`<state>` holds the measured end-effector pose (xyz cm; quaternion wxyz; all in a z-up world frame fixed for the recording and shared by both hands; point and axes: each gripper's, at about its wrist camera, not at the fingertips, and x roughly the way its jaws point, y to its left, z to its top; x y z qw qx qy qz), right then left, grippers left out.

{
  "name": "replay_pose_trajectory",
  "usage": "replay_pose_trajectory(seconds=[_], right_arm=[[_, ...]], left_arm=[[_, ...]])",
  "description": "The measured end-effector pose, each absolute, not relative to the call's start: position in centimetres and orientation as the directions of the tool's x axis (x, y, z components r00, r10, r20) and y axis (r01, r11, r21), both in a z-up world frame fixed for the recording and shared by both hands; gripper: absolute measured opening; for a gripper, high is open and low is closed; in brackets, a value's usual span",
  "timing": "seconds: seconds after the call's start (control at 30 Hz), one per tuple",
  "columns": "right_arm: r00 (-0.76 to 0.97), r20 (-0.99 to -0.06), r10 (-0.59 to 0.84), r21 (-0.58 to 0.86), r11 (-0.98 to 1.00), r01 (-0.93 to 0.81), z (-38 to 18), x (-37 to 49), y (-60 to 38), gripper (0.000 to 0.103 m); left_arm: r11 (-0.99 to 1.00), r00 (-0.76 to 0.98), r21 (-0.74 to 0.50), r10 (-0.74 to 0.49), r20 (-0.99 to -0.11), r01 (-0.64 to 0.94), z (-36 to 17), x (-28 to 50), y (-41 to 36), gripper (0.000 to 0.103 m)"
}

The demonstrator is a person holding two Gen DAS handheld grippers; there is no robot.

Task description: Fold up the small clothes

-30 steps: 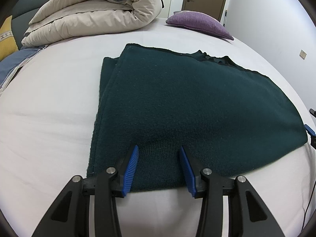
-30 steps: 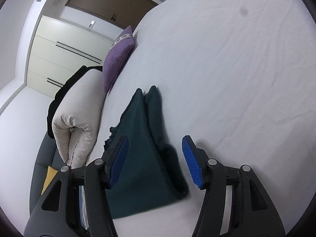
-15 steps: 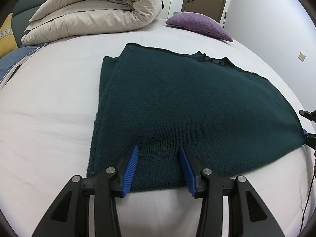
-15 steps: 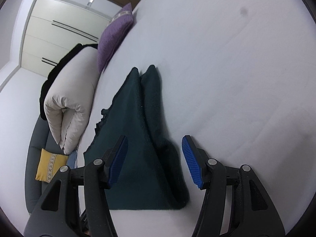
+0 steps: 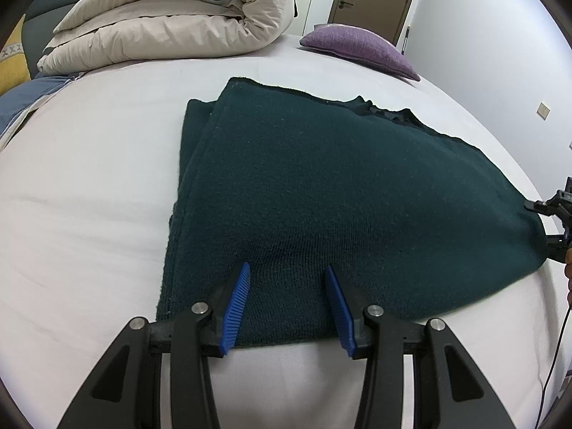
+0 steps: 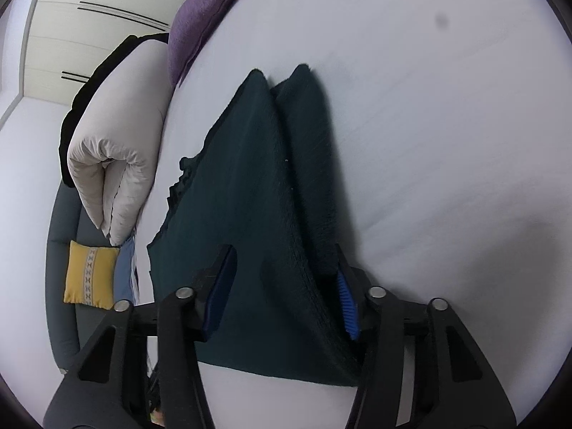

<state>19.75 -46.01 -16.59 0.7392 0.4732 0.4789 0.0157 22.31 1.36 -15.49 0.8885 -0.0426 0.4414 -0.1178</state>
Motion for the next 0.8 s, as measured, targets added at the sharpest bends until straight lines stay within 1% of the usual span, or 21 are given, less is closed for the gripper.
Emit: replay_pose_trajectory(seconds=[0.03, 0.07, 0.13, 0.2, 0.27, 0.37, 0.5, 0.57, 0.67, 0.73, 0.77, 0.8], right_arm=[[0.543, -0.692, 0.476, 0.717, 0.543, 0.437, -16.9, 19.7, -46.0, 0.032], [0.547, -0.689, 0.475, 0.720, 0.535, 0.443, -17.2, 19.5, -46.0, 0.023], [0.578, -0.661, 0.478, 0.747, 0.494, 0.445, -17.8, 18.9, -46.3, 0.021], [0.596, -0.652, 0.468, 0.754, 0.487, 0.442, -18.0, 18.7, -46.3, 0.019], [0.598, -0.669, 0.442, 0.735, 0.516, 0.441, -17.6, 18.8, -45.9, 0.018], [0.593, -0.709, 0.383, 0.684, 0.579, 0.444, -16.5, 19.2, -45.0, 0.017], [0.577, -0.760, 0.298, 0.599, 0.665, 0.446, -14.8, 19.8, -43.3, 0.016], [0.571, -0.784, 0.244, 0.542, 0.717, 0.439, -13.5, 20.3, -42.0, 0.016], [0.560, -0.813, 0.159, 0.422, 0.824, 0.378, -10.6, 21.9, -38.3, 0.015], [0.550, -0.830, 0.091, 0.293, 0.911, 0.291, -8.5, 23.4, -33.6, 0.015], [0.553, -0.831, 0.068, 0.213, 0.956, 0.203, -7.3, 24.1, -29.9, 0.015], [0.556, -0.829, 0.067, 0.165, 0.978, 0.127, -6.7, 24.3, -27.1, 0.015]], left_arm=[[0.968, 0.582, -0.183, -0.249, -0.774, 0.171, -15.5, 22.3, 1.4, 0.047], [0.967, 0.581, -0.188, -0.253, -0.774, 0.171, -15.5, 22.4, 1.4, 0.047], [0.965, 0.577, -0.201, -0.261, -0.774, 0.167, -15.3, 22.4, 1.6, 0.047], [0.963, 0.569, -0.220, -0.268, -0.778, 0.153, -14.9, 22.6, 1.7, 0.047], [0.962, 0.565, -0.238, -0.269, -0.780, 0.130, -14.1, 22.7, 1.7, 0.047], [0.951, 0.578, -0.279, -0.303, -0.758, 0.133, -12.5, 22.8, 1.2, 0.047], [0.929, 0.548, -0.337, -0.362, -0.754, 0.149, -12.5, 24.1, 0.4, 0.047], [0.916, 0.537, -0.375, -0.389, -0.748, 0.142, -12.6, 24.9, 0.4, 0.047], [0.893, 0.536, -0.433, -0.427, -0.728, 0.123, -12.4, 25.8, 1.0, 0.047], [0.871, 0.542, -0.477, -0.459, -0.704, 0.118, -11.9, 26.4, 1.6, 0.047], [0.863, 0.546, -0.492, -0.468, -0.695, 0.113, -11.6, 26.6, 1.9, 0.047], [0.852, 0.551, -0.513, -0.479, -0.683, 0.105, -11.3, 26.9, 2.4, 0.050]])
